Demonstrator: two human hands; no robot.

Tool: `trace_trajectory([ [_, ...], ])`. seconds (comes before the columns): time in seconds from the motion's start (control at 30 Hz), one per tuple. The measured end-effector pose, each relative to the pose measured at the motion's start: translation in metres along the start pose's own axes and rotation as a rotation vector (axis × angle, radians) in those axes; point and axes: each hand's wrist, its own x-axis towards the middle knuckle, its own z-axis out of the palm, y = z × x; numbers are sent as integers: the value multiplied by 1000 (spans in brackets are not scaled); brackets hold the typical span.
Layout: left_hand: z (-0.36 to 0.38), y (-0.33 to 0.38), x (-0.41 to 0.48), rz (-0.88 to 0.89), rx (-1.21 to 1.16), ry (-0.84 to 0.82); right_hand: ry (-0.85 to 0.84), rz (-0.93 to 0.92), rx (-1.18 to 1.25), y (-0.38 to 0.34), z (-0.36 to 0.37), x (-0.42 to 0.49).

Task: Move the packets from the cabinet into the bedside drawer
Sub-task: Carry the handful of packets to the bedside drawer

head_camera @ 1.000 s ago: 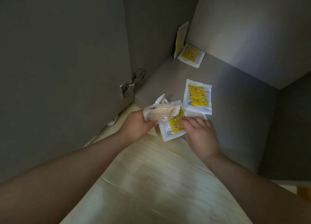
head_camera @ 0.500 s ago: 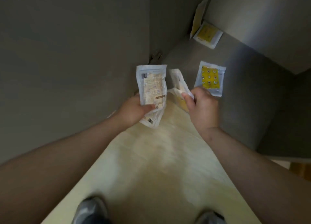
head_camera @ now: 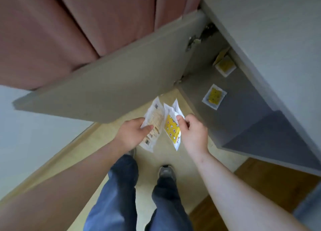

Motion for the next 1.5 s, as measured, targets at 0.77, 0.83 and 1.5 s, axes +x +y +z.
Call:
trace_trajectory([
  [0.77,-167,24,-487,-45,-1047,794,-1019,-341,363,-330,-110,-335],
  [0.83,-178,-3,-531,3,-1194,930,-1118,-423,399,-354,-97,-386],
  [1.5,-244,-277,-878,143,-1690,2121,-1459,-1129,401,-502,55,-831],
])
